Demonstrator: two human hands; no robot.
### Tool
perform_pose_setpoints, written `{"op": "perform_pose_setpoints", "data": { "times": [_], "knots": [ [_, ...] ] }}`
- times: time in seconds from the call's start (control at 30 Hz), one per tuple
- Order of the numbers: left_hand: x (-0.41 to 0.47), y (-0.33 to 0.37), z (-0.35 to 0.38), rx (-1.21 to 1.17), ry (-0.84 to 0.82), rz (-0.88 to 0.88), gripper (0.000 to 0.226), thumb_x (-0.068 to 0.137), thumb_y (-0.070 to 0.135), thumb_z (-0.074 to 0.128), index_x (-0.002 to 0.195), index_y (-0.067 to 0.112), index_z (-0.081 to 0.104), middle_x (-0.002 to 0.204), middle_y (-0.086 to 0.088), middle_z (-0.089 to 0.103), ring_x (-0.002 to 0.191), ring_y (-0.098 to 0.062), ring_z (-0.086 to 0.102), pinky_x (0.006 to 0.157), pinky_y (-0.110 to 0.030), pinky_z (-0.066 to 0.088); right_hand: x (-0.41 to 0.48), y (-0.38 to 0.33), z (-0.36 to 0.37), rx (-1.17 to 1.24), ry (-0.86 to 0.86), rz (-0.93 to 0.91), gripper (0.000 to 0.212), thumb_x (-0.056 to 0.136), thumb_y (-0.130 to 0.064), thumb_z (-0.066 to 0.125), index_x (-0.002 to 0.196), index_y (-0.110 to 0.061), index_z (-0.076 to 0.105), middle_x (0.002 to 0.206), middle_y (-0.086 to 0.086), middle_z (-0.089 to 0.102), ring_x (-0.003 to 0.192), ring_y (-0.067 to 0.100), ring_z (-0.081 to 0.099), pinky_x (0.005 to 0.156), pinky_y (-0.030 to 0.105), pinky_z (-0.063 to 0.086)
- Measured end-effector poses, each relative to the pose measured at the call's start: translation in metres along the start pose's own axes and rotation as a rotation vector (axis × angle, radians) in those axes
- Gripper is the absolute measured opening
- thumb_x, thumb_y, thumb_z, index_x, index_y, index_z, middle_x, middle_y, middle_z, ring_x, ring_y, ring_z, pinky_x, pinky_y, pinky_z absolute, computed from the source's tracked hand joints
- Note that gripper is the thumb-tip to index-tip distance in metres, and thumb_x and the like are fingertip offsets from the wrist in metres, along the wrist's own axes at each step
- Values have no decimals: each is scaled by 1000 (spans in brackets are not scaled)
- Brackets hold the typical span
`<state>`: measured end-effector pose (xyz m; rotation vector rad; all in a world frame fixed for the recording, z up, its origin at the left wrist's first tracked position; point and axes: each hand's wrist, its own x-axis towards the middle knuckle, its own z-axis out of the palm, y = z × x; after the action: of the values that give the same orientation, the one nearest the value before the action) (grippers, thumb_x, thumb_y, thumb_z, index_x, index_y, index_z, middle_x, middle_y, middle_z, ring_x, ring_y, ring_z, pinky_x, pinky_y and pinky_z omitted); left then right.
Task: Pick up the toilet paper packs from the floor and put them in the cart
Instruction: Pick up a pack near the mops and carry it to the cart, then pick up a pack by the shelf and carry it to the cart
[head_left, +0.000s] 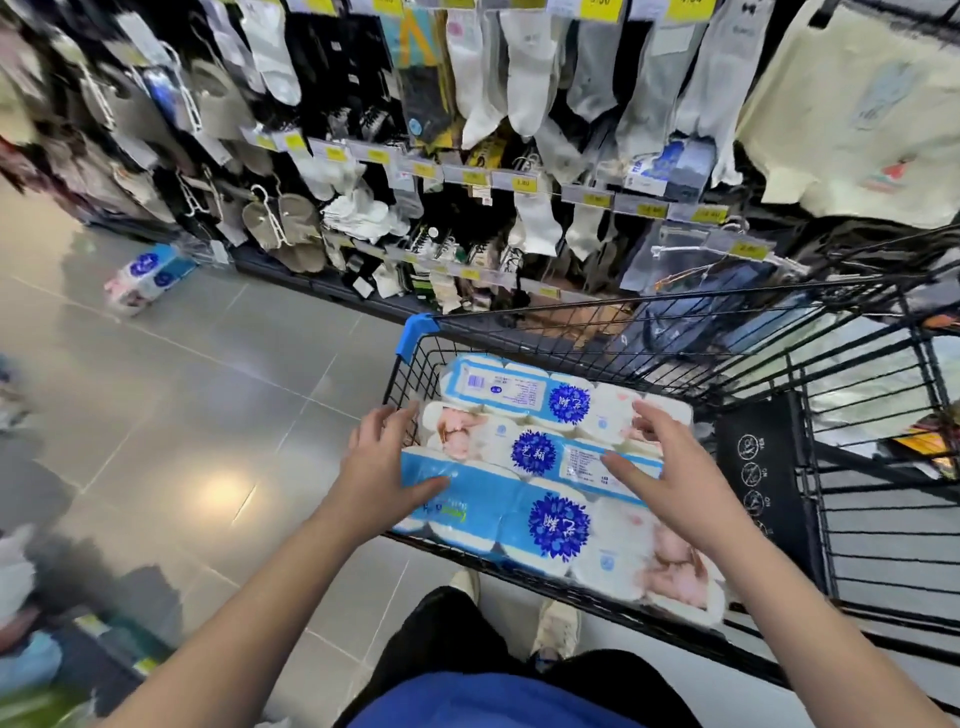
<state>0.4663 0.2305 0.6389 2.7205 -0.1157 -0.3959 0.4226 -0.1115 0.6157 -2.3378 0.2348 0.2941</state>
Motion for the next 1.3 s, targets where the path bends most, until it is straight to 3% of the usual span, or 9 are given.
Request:
{"op": "perform_pose_setpoints", "data": {
  "times": [0.1,0.2,0.4,0.53,0.67,0.8,0.97,1.07,1.3],
  "knots": [
    [1,6,-23,-83,116,13,87,78,44,77,150,20,35,147,-6,37,136,-27,36,112,-36,31,19,-35,-4,41,20,-98,73,89,-52,66,152,-30,35,139,-6,54,129,13,50,109,44,45],
    [-2,11,-56,-166,218,-11,76,84,41,74,148,20,38,145,-3,40,137,-21,35,110,-27,26,33,-80,-9,56,9,-200,72,91,-48,66,153,-28,35,139,-7,53,126,9,50,110,39,44],
    [-26,-11,-130,-339,471,-11,56,91,37,68,141,23,47,135,4,48,127,-16,46,111,-41,39,43,-178,-14,97,10,-387,67,90,-51,66,149,-37,39,134,-17,55,125,3,52,108,34,43],
    [-56,-59,-174,-437,635,-46,51,91,35,68,138,27,50,129,8,50,123,-5,49,107,-35,43,38,-254,9,138,0,-497,59,91,-46,68,145,-37,45,127,-18,58,118,-7,54,103,24,41],
    [-105,-130,-210,-522,789,-130,46,92,38,66,135,33,51,127,10,54,122,-3,52,103,-27,45,23,-332,54,139,-44,-595,54,90,-47,69,139,-35,51,124,-17,63,116,2,60,105,34,47],
    [-159,-213,-237,-561,945,-220,46,90,50,61,132,32,54,127,10,57,121,-4,55,104,-37,48,7,-407,109,198,-72,-656,48,85,-52,69,129,-36,58,115,-16,68,108,3,66,101,41,52],
    [-209,-297,-263,-513,1016,-290,53,86,53,63,132,27,55,126,10,57,120,-5,55,99,-27,45,-13,-485,178,302,-136,-687,36,90,-33,73,124,-30,63,110,-13,72,103,1,68,99,32,53],
    [-223,-336,-277,-571,1031,-321,44,92,37,67,132,26,55,126,10,56,116,-5,57,98,-27,46,-19,-523,213,335,-183,-697,34,90,-33,73,123,-32,63,108,-12,72,102,3,68,94,28,53],
    [-228,-404,-311,-609,1075,-379,41,93,38,66,131,27,55,127,8,58,117,-4,58,98,-28,48,-3,-603,275,388,-300,-715,32,92,-30,72,123,-31,64,107,-10,73,100,6,69,84,18,53]
  ]
}}
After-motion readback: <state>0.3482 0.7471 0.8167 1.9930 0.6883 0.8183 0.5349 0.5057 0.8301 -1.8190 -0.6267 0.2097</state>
